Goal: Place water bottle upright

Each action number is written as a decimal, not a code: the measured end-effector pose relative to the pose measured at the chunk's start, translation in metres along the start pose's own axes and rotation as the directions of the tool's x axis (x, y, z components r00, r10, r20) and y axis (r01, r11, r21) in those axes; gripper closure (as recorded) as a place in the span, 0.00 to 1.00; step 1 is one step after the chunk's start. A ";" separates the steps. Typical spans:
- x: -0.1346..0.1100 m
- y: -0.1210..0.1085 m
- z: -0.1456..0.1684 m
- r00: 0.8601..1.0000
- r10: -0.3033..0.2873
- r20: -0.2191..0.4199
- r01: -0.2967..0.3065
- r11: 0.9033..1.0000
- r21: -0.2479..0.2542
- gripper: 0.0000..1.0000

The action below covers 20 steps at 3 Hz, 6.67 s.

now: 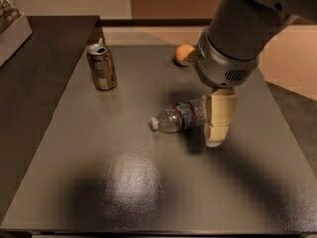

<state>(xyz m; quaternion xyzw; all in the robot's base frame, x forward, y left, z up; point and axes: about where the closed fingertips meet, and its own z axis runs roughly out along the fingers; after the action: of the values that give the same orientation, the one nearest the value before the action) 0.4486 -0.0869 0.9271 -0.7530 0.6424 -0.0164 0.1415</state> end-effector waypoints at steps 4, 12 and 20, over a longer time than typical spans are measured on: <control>0.001 -0.027 0.078 0.999 0.012 -0.038 -0.017 0.992 -0.127 0.00; -0.012 -0.098 0.008 0.844 0.205 0.496 -0.189 0.978 -0.084 1.00; -0.015 -0.095 -0.026 0.172 0.252 0.952 -0.494 0.859 -0.138 1.00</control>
Offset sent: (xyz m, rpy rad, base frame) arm 0.0533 0.0063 -0.0539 -0.0568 0.1056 -0.0111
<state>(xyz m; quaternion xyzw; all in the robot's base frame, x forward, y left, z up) 0.5317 -0.0648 0.9770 -0.4090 0.5865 0.4047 0.5700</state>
